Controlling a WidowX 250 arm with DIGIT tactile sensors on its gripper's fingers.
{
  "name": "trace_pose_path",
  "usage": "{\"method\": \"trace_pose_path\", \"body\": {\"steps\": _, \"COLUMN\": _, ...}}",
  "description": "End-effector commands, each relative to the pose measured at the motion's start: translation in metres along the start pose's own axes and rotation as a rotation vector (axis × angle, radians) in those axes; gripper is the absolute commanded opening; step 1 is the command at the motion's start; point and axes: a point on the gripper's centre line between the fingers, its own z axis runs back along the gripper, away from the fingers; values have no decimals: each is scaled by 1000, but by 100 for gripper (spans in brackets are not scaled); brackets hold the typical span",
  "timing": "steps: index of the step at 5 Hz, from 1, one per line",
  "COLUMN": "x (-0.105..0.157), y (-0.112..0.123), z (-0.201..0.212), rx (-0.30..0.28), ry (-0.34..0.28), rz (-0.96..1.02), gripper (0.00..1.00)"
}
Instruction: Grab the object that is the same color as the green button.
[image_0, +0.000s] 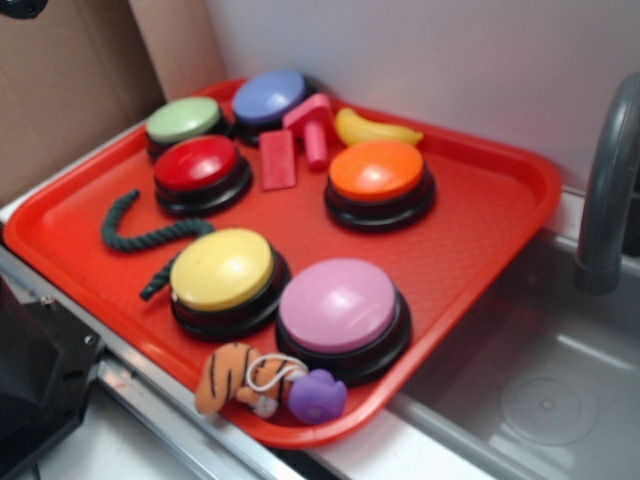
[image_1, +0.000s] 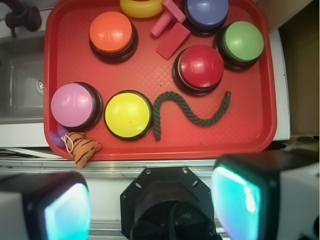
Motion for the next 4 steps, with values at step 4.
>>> {"method": "trace_pose_path", "body": {"steps": 4, "x": 7, "y": 31, "z": -33, "rx": 33, "ry": 3, "rz": -91, "gripper": 100}}
